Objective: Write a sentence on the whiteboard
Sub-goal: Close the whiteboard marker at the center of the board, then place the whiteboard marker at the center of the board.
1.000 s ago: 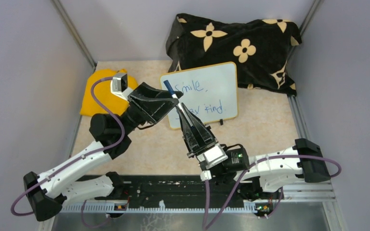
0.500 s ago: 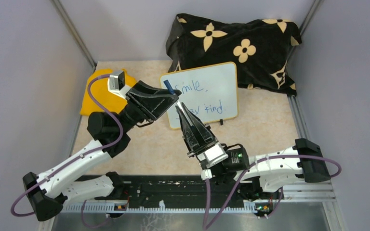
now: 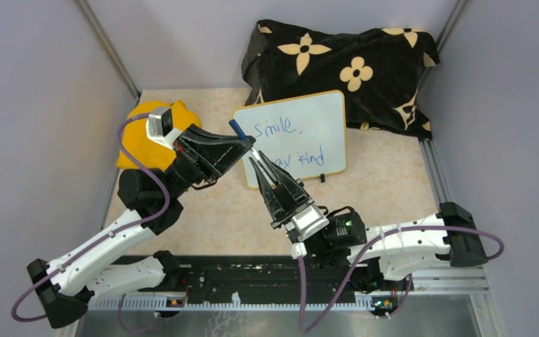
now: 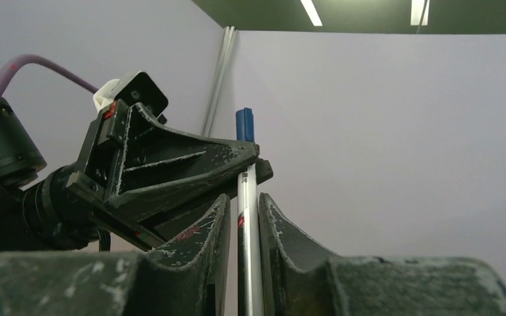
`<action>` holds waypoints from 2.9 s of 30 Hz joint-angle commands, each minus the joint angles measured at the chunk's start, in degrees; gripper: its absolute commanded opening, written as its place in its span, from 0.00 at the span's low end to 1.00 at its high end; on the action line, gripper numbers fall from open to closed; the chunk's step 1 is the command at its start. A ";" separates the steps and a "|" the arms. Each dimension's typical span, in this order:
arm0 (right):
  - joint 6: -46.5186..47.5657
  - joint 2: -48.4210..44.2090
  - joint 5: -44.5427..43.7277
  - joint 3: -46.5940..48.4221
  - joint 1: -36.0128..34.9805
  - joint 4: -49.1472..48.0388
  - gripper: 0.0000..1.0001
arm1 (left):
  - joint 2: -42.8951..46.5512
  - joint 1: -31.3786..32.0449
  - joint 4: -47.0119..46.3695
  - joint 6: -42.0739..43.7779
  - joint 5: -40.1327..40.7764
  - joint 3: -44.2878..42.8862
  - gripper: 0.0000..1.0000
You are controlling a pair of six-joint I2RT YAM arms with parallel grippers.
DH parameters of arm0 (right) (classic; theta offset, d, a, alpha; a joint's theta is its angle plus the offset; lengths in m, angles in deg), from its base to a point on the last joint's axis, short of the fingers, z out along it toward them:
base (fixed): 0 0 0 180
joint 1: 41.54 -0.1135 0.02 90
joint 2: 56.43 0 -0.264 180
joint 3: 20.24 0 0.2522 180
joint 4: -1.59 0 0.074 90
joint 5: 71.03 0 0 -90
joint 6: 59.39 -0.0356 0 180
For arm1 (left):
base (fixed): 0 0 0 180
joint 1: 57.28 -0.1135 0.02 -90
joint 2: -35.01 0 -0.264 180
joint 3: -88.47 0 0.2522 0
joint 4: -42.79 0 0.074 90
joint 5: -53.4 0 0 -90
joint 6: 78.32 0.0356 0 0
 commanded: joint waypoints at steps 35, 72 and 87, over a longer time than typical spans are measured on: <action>-56.07 -15.46 1.39 19.45 9.48 84.36 0.60 | 9.67 -0.76 33.78 29.07 2.58 -6.88 0.00; -70.53 -14.26 15.32 1.10 17.28 70.89 0.00 | 10.30 -0.76 39.88 28.66 -8.43 2.39 0.55; -73.32 -18.44 15.39 -4.98 17.37 69.50 0.00 | 9.92 -0.71 38.61 27.07 -0.90 3.38 0.48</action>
